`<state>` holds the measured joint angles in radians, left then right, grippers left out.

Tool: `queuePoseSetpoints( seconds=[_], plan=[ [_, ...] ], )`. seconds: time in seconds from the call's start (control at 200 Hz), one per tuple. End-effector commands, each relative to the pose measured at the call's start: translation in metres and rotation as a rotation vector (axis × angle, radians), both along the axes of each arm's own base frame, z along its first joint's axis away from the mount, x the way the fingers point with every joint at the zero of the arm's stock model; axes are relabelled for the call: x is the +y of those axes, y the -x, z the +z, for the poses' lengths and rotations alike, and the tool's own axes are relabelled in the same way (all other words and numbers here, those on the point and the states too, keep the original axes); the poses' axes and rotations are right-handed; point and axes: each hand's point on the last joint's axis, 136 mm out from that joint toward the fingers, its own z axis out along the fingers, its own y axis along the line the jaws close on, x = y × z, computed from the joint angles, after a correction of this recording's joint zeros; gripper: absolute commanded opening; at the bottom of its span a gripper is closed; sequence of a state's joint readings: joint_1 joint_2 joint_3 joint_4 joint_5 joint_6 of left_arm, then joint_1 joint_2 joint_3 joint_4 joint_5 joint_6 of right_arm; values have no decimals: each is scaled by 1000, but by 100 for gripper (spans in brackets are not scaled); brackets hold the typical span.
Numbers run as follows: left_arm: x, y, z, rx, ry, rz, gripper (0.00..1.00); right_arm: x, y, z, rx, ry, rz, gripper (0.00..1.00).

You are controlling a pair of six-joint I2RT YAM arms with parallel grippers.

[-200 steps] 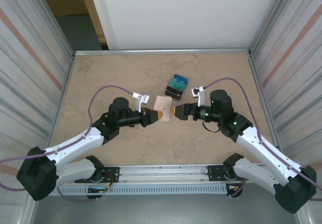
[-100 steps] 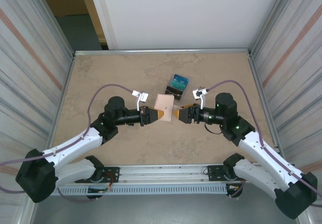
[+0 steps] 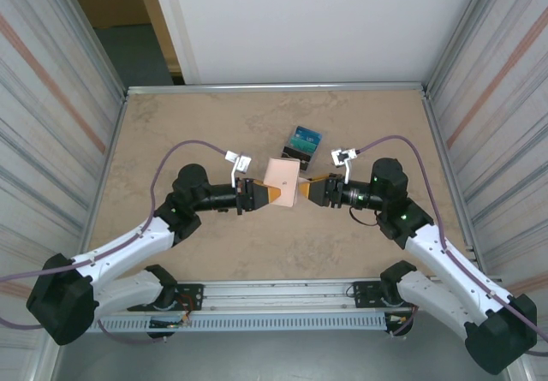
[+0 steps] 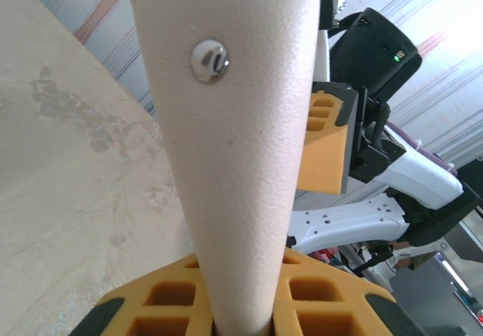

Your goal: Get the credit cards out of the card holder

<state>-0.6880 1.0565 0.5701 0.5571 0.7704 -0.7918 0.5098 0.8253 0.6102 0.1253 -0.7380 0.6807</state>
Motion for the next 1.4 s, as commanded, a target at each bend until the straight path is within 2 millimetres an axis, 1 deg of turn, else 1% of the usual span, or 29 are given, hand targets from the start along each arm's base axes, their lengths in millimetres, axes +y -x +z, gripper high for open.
queuePoseSetpoints(
  seconds=[0.0, 0.22, 0.471, 0.827, 1.042, 1.248, 1.393],
  plan=[
    [1, 5, 20, -55, 56, -34, 0, 1, 1, 5, -8, -27, 19, 47],
    [0, 7, 19, -54, 63, -47, 0, 3, 0, 5, 2, -38, 25, 43],
    [-3, 5, 17, -48, 67, -53, 0, 8, 2, 5, 6, -45, 46, 41],
    [-7, 8, 24, -68, 86, -78, 0, 16, 3, -5, 27, -26, 57, 32],
    [-5, 11, 29, -87, 94, -84, 0, 14, 4, -8, 31, -25, 47, 26],
    [-4, 14, 36, -106, 107, -91, 0, 10, 4, -10, 32, -23, 28, 24],
    [-2, 16, 38, -113, 110, -86, 0, 10, 5, -10, 33, -26, 32, 24]
  ],
)
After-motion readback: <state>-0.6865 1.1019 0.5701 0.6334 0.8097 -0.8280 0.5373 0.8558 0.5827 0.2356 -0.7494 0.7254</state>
